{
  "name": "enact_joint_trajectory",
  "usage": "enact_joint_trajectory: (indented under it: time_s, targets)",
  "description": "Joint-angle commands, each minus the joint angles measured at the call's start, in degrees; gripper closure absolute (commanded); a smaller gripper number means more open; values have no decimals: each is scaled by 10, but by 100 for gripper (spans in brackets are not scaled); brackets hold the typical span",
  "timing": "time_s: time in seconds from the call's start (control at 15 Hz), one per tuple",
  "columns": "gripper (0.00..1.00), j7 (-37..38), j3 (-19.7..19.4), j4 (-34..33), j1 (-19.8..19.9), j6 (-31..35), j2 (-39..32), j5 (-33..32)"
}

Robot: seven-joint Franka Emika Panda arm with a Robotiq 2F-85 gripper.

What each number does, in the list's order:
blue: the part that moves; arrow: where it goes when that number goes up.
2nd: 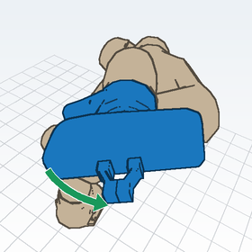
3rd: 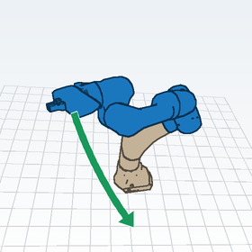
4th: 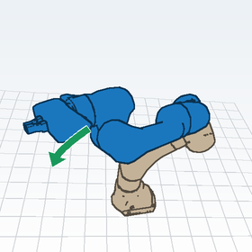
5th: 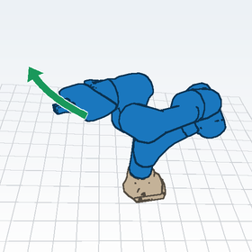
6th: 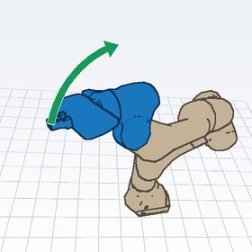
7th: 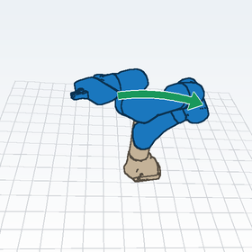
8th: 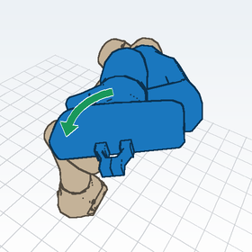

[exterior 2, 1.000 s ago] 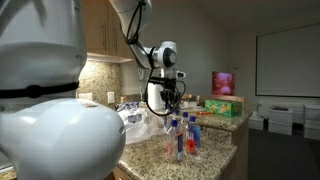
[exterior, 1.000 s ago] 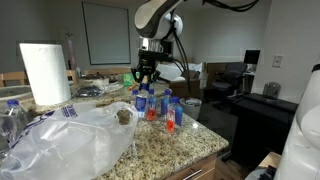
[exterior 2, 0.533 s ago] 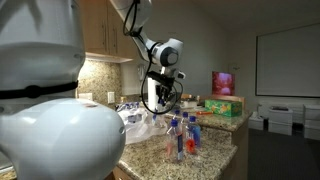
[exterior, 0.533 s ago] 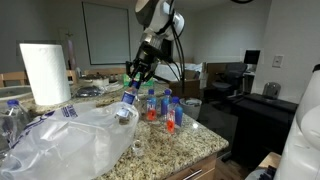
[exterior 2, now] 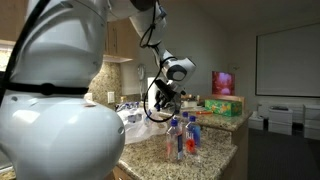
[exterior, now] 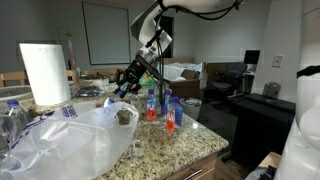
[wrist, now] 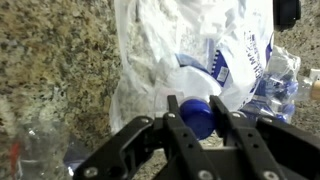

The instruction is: Put the bottles in the plastic

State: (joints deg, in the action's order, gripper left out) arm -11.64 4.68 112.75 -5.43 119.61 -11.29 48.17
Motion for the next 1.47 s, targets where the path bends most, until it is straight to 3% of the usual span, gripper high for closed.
enact_joint_trajectory:
  time_s: [0.0, 0.53, 0.87, 0.93, 1.0, 1.13, 1.4]
  targets:
    - [90, 12, 17, -75, 3, -35, -79, 16]
    - [90, 35, 43, -147, -14, -107, -166, -8]
    - [90, 39, 55, -186, -42, -117, -228, -19]
    - [83, 46, 56, -201, -46, -127, -242, -22]
    - [40, 51, 55, -210, -50, -133, -250, -24]
    - [33, 55, 53, -217, -53, -126, -255, -34]
    - [8, 50, 49, -203, -47, -91, -229, -40]
